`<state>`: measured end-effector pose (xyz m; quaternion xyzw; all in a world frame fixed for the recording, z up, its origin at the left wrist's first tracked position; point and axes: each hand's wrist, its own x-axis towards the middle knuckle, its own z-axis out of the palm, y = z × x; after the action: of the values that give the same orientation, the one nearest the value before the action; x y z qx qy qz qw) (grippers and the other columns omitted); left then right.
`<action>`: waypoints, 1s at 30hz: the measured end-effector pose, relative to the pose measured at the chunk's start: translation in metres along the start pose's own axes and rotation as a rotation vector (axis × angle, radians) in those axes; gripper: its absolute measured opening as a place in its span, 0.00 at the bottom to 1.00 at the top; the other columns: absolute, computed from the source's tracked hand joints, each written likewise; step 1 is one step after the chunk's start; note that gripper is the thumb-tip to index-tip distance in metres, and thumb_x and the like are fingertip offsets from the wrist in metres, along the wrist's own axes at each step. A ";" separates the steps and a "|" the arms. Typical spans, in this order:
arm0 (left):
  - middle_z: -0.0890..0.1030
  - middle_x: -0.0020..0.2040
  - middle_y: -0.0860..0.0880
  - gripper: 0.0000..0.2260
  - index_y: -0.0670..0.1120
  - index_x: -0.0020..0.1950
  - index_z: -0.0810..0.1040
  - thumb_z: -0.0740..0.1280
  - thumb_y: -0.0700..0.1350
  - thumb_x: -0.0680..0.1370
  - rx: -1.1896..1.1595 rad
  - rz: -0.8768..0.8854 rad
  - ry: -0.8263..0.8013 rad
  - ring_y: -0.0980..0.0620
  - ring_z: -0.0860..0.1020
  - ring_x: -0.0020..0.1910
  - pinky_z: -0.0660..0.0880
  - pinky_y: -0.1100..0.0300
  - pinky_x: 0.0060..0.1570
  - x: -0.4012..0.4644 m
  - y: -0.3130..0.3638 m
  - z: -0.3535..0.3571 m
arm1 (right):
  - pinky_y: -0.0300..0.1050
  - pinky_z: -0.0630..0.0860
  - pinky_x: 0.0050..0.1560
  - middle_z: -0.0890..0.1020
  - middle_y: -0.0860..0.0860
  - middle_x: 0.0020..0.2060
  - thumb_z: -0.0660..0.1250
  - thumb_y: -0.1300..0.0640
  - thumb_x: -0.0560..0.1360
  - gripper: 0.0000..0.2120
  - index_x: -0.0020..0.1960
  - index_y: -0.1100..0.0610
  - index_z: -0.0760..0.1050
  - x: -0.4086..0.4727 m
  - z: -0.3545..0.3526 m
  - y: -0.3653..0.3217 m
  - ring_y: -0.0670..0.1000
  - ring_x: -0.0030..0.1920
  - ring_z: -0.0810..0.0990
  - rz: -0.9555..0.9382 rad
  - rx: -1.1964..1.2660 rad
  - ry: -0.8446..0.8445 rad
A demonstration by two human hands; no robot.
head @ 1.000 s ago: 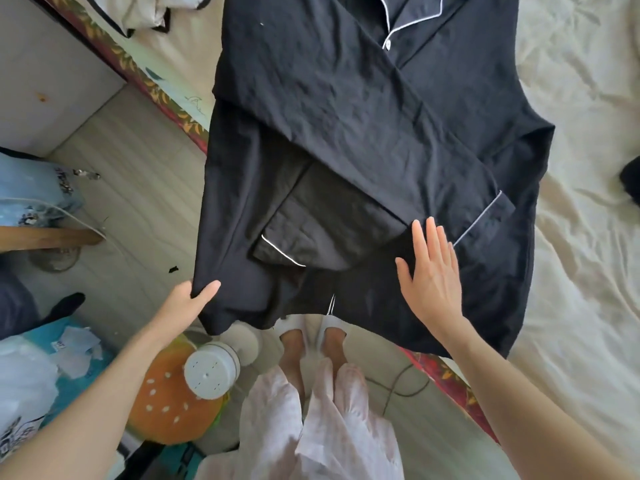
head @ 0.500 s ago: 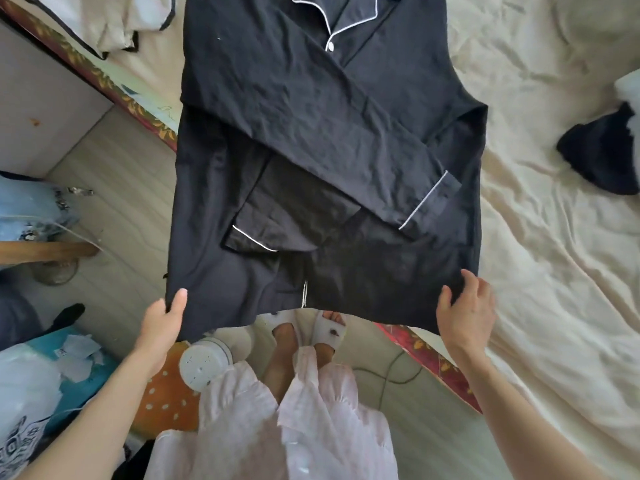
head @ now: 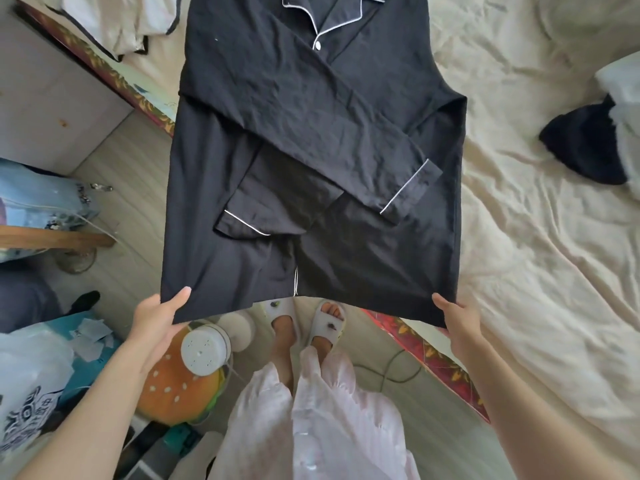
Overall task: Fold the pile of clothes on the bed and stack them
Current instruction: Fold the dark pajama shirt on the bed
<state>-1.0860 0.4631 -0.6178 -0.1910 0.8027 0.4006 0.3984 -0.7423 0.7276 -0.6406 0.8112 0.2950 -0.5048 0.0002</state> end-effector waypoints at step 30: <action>0.78 0.54 0.44 0.09 0.38 0.60 0.75 0.62 0.37 0.80 -0.315 0.209 0.120 0.44 0.78 0.50 0.75 0.50 0.51 -0.065 0.115 -0.005 | 0.45 0.71 0.59 0.74 0.54 0.61 0.59 0.63 0.80 0.17 0.68 0.62 0.68 -0.082 -0.067 -0.108 0.53 0.63 0.73 -0.156 0.682 -0.123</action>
<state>-1.1209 0.5281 -0.5075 -0.1900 0.7678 0.5484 0.2714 -0.7653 0.7972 -0.5089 0.7076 0.1700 -0.6209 -0.2914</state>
